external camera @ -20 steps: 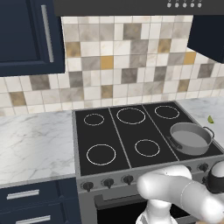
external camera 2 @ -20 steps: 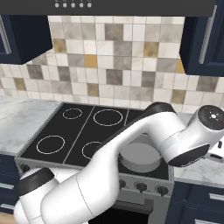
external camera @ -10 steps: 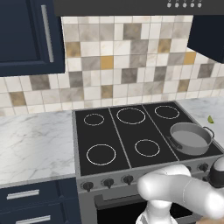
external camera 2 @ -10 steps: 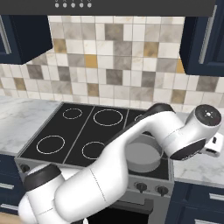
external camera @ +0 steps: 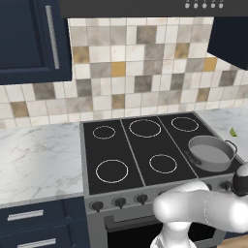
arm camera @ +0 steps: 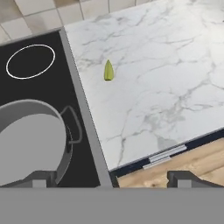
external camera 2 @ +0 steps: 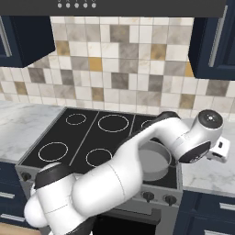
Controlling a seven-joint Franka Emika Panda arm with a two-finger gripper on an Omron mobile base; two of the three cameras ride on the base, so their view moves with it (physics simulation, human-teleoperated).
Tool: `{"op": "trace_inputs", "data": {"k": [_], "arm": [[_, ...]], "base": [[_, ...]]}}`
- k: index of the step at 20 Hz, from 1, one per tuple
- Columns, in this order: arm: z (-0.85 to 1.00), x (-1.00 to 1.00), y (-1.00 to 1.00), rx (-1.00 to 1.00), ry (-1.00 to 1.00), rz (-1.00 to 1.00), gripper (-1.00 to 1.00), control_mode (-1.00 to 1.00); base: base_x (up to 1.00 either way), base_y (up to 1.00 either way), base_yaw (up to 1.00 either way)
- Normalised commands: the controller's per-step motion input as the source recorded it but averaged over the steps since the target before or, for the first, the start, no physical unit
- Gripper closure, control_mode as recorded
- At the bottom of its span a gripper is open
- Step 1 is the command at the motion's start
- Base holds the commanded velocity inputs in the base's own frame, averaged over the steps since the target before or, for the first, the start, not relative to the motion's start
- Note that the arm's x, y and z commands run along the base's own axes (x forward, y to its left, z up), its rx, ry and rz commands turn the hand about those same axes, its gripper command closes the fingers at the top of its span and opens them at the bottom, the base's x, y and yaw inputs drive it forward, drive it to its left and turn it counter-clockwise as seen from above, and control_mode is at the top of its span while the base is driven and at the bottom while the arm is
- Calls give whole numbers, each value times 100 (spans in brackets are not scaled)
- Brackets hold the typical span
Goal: Turn on the burner for the pot on the stove. Wait thirty seconds for the pot to heat up. Then add the lemon wedge to the pot.
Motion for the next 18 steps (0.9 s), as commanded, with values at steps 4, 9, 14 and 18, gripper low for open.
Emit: {"op": "trace_inputs", "data": {"k": [4,9,14,18], "arm": [[-17,47,-9,0,9,-6,-100,-100],[-22,41,-11,1,7,-1,-100,-100],[-28,39,-16,3,8,0,-100,-100],[-24,40,-20,4,8,0,-100,-100]], "base": [[0,0,0],[0,0,0],[0,0,0],[0,0,0]]}}
